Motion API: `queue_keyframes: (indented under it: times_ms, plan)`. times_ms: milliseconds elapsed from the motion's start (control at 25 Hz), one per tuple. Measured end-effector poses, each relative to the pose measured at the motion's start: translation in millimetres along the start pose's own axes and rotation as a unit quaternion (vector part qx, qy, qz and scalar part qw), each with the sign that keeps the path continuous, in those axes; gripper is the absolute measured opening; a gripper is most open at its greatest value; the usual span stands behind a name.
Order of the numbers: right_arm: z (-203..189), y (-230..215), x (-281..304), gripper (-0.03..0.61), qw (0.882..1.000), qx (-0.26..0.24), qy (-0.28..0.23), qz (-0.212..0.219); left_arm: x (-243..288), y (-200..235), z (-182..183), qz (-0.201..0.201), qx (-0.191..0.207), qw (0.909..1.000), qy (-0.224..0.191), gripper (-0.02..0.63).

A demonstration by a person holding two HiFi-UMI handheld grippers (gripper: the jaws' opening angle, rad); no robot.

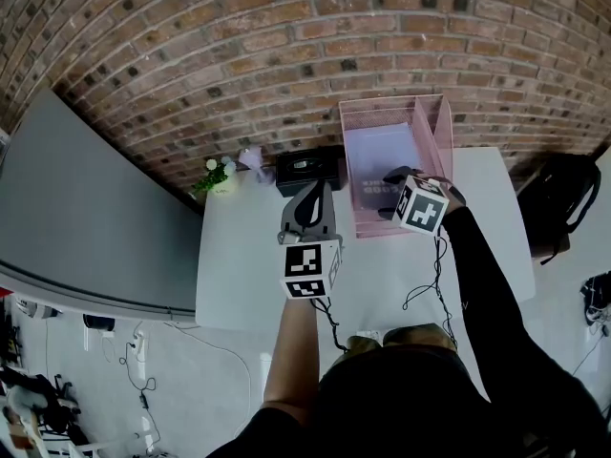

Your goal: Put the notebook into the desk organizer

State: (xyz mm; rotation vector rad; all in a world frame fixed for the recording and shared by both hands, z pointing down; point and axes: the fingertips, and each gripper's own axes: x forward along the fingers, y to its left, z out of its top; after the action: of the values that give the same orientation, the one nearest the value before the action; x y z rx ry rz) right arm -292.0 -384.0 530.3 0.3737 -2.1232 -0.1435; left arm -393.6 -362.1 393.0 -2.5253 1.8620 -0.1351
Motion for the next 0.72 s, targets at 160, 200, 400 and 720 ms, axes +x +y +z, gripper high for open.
queue_keyframes:
  times_ms: [160,200,400,720]
  plan:
    - [-0.7,2.1,2.1,0.281,1.000,0.000,0.001,-0.001,1.2,-0.5,-1.3,-0.001,-0.001,1.0000,0.002,0.009]
    - [-1.0,2.5,3.0,0.281,1.000,0.000,0.001,-0.001,1.7,-1.0,-1.7,-0.002,-0.001,1.0000,0.003,0.009]
    - [-8.3,7.2,9.5,0.311,1.000,-0.001,0.010,-0.001,3.2,-4.7,-3.0,-0.006,0.000,1.0000,0.007,0.009]
    - [-10.9,10.0,11.5,0.311,1.000,-0.003,0.012,-0.010,1.2,-5.1,-5.3,-0.006,-0.001,0.9999,0.013,0.009]
